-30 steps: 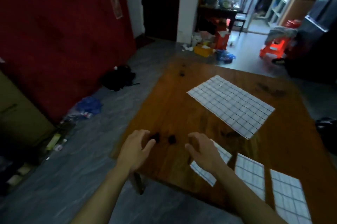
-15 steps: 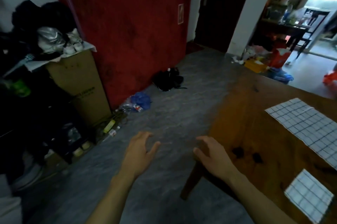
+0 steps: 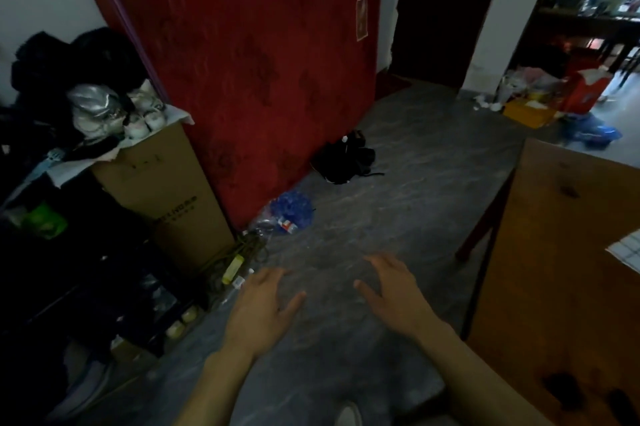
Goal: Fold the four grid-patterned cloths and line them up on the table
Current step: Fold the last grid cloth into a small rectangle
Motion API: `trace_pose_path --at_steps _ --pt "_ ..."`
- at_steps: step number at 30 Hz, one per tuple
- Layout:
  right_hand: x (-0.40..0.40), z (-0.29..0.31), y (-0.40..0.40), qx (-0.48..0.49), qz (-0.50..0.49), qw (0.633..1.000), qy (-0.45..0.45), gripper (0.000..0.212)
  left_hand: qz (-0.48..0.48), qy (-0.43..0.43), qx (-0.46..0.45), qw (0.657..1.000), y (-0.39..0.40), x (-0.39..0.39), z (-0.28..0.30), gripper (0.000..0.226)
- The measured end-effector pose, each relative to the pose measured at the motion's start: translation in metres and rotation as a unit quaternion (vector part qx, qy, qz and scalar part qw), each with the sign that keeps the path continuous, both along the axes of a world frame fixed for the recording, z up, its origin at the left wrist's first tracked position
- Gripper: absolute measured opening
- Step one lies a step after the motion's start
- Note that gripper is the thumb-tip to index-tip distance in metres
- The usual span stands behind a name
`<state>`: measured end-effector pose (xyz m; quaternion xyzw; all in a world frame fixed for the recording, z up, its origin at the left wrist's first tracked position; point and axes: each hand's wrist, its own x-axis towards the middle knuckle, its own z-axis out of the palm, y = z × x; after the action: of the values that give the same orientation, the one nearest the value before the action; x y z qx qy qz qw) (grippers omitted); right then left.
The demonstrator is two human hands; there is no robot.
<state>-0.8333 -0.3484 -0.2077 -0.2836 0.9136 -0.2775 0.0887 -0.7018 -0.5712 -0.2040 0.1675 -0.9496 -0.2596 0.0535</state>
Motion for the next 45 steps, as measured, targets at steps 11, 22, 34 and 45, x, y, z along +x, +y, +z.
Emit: trace_pose_path --at_steps 11,22,34,45 --pt "-0.175 0.019 -0.033 0.045 -0.093 0.994 -0.019 0.058 -0.105 -0.014 -0.012 0.994 -0.056 -0.205 0.012 0.071" --pt "-0.316 0.025 -0.068 0.119 -0.249 0.961 -0.017 0.059 -0.238 -0.005 0.020 0.971 -0.101 -0.448 0.004 0.056" --pt "-0.421 0.042 -0.061 0.123 -0.411 0.901 -0.068 0.058 -0.421 0.015 -0.048 0.905 -0.074 -0.635 0.011 0.063" --pt "-0.586 0.000 0.047 0.020 -0.496 0.858 -0.131 0.061 -0.474 -0.005 -0.077 0.877 0.058 -0.818 0.007 0.071"
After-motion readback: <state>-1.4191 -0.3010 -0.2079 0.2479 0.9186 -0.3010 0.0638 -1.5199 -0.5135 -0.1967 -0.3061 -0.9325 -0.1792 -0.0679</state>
